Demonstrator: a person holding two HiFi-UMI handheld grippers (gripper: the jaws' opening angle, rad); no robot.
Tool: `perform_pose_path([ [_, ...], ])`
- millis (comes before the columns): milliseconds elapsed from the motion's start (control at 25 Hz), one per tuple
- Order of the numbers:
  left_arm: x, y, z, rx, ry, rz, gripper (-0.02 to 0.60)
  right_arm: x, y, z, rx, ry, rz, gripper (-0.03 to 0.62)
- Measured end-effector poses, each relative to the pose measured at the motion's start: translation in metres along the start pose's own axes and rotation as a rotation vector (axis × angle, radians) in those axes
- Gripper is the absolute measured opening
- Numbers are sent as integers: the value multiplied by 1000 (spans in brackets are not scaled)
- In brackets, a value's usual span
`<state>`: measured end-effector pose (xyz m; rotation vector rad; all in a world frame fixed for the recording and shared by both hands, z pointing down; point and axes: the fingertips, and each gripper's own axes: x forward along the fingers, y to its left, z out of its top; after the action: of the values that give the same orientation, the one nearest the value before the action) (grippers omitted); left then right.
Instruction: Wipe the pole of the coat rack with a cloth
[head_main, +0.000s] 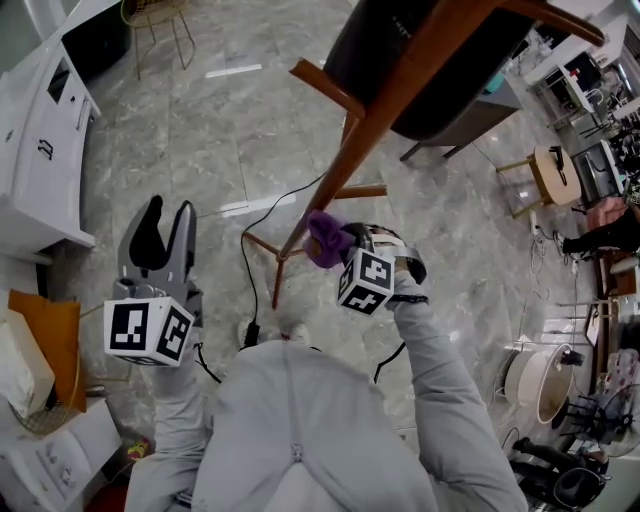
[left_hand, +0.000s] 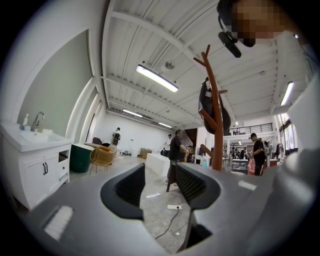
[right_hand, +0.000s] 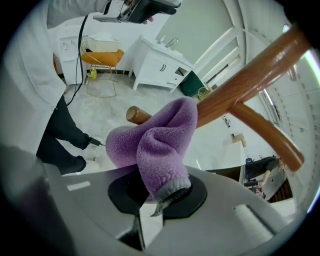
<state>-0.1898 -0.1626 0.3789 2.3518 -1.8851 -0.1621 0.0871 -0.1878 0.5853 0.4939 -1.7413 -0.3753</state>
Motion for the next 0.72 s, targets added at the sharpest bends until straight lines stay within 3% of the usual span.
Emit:
perform_pose_path([
  [200,6,-7,0,10,4,-22,204,13,29,-23,88,30,44,43],
  [320,8,-11,-3,14,15,-30,204,17,42,-38,200,34,39,43],
  [720,25,-33,-11,23,40,-97,205,-19,46,-60,503,-40,-100,43],
])
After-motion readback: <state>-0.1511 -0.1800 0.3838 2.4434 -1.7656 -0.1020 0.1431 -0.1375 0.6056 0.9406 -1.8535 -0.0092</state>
